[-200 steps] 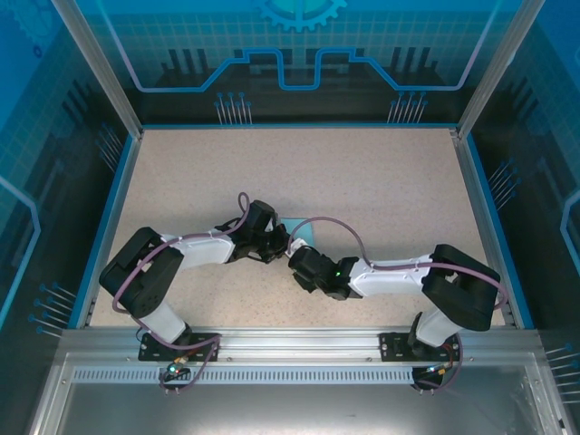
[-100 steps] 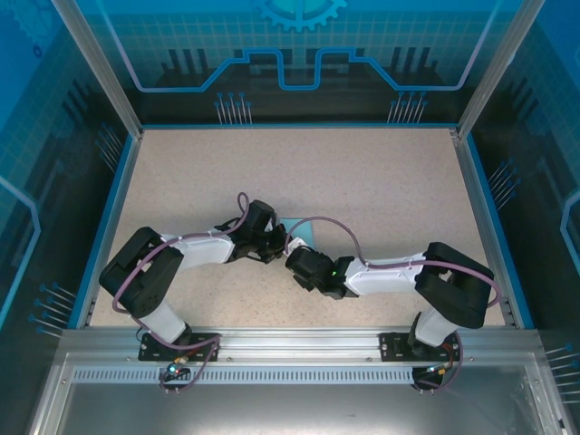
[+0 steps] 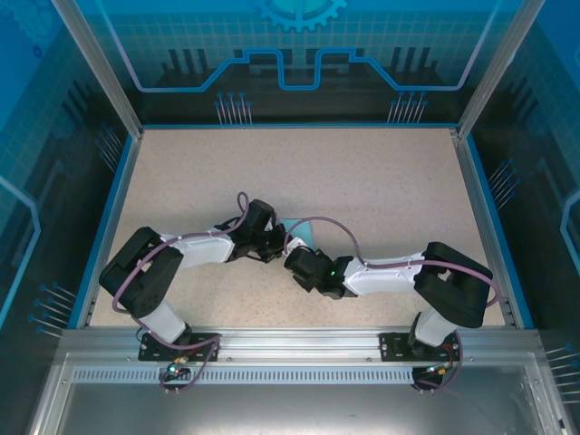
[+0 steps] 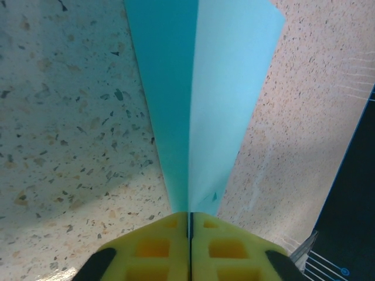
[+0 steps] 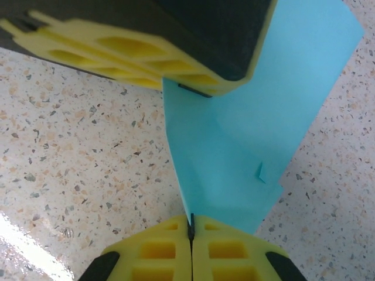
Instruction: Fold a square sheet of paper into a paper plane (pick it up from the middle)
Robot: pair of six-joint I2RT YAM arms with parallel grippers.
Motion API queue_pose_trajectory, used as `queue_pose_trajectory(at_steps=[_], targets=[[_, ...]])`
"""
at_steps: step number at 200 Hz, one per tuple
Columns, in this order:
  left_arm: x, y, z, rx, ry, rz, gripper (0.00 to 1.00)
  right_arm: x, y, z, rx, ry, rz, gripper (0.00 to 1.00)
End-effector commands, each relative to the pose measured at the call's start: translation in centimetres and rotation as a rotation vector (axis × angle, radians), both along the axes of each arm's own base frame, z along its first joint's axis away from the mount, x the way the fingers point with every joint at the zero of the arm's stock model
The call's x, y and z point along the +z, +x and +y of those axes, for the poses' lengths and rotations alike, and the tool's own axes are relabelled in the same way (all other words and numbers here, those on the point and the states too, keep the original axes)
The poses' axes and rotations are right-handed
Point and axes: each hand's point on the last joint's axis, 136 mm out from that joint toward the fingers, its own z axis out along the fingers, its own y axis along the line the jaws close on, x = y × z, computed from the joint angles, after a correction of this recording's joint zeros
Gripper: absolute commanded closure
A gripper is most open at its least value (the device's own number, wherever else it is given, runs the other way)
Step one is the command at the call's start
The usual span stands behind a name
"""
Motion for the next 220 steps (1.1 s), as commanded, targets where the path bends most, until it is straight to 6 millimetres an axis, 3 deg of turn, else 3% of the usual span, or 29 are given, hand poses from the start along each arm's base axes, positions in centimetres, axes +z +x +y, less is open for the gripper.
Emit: queue_pose_trajectory(at_steps=[1,20,31,69,99,142,220], targets=[[1.3,0.3,0.0,-0.017,0.0,-0.024,0.83,-0.1,-0.2,0.9,0.005,0.024,0.01,0.98],[2.0,0.4,0.5,-0.006,0.001,-0.039,0.76,0.0,-0.3,1.1,-0.004,0.091,0.041,0.99],[2.5,0.5,0.9,0.005,0.003,-0.048,0.66,0.3,-0.6,1.5,0.007,0.156,0.075,0.99],[4.7,0.2,2.8,0.033,0.042,-0.119,0.46,1.4,-0.4,1.7,0.007,0.358,0.181,1.0],[5.9,0.0,4.3,0.066,0.083,-0.167,0.42,1.9,-0.1,1.6,0.01,0.479,0.241,0.99],[6.2,-0.1,4.3,0.065,0.068,-0.179,0.42,1.6,-0.1,1.9,0.016,0.599,0.33,0.98],[5.5,0.0,2.6,0.022,-0.005,-0.162,0.55,0.8,0.2,1.0,-0.045,0.809,0.42,0.98]])
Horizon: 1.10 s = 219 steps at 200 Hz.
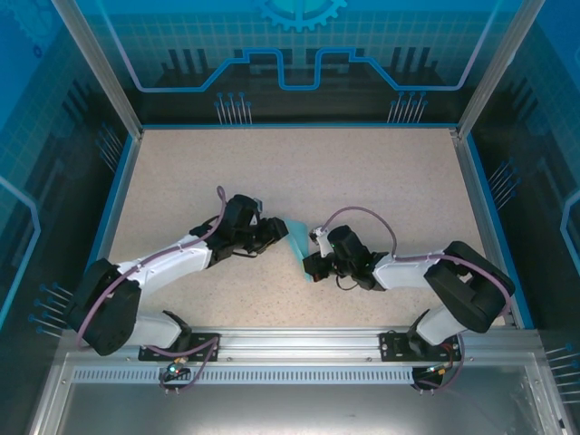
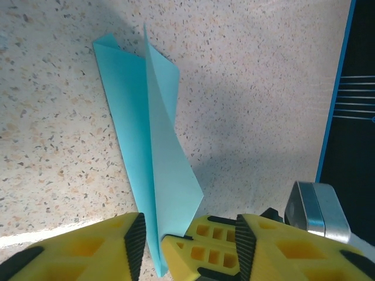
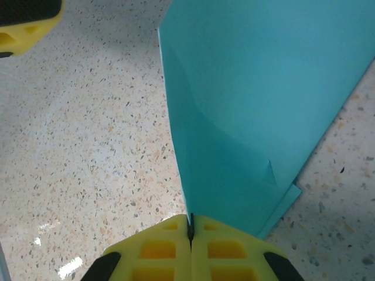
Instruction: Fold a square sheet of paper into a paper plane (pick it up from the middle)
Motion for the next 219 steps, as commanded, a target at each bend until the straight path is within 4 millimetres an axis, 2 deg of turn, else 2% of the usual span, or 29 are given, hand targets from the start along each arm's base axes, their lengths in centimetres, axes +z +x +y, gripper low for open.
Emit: queue_pose_trajectory(at_steps=[1,124,204,219], targets=[[-0.7,-0.1,-0.6,-0.028,-0.03,0.013,0.56,0.5,0.0,0.4,-0.009,0.107,0.043,0.98],[-2.1,-0.4,-2.0,-0.076,-0.083,0.035,0.62,-1.6,0.8,-0.3,-0.12,0.307,0.283,0.96],[-2.3,-0.2,-3.1,-0.134,-0.108,0.033,0.64,-0.9,0.9,-1.1,-0.151,0.357,0.349,0.94],[-2.4,-0.1,-3.5,-0.15,-0.119,0.034,0.65,-1.4,1.0,-1.3,-0.163,0.348,0.396,0.94]])
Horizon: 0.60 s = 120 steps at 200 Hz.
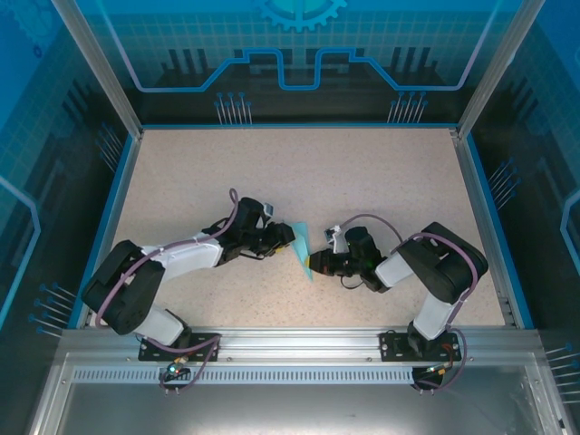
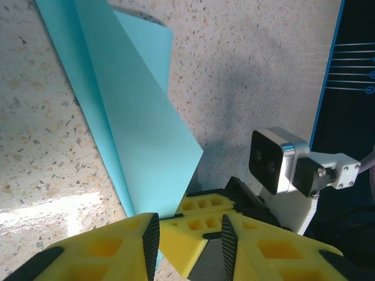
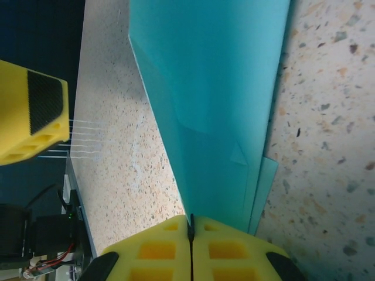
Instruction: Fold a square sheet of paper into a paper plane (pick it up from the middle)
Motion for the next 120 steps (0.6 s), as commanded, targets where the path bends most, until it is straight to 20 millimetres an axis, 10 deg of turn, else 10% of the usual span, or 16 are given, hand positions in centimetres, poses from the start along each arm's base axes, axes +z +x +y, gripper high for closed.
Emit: queue_pose_trajectory(at_steps=[1,120], targets=[[0.2,-0.1,-1.0,-0.053,-0.035,-0.007,0.65,0.1,0.1,-0.4,-0.005,0.024,0.062,0.94],[-0.6,1.2,-4.9,-0.193,-0.13,-0.034,0.66,-0.9,0.0,-0.9,0.016,0.031,0.144,0.93]])
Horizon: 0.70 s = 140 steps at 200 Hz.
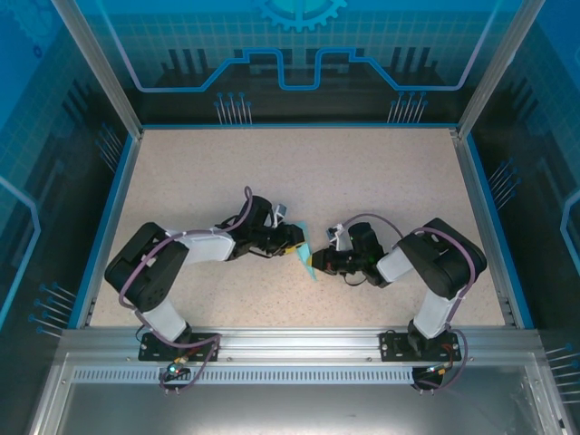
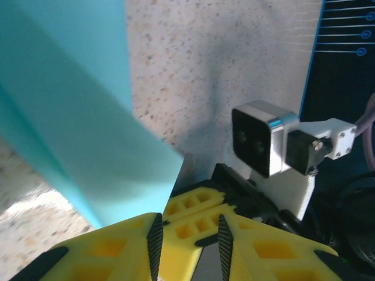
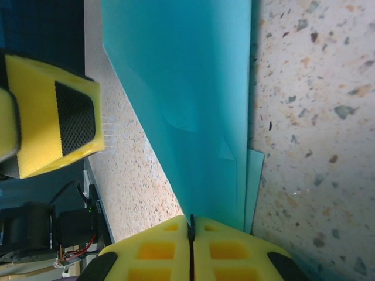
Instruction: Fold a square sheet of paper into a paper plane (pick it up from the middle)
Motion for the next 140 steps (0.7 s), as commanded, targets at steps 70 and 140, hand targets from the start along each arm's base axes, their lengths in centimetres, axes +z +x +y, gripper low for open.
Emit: queue_pose_trajectory(at_steps=[70,140], targets=[[-0.9,1.6,-1.7,-0.039,-0.003,-0.032,0.66,-0.6,0.0,-0.8,0.001,-0.035,0.021,0.87],[-1.2,1.6,-1.6,-0.028,0.007,-0.02,0.66,-0.5,-0.2,-0.7,0.036,-0.091,-0.014,0.79]])
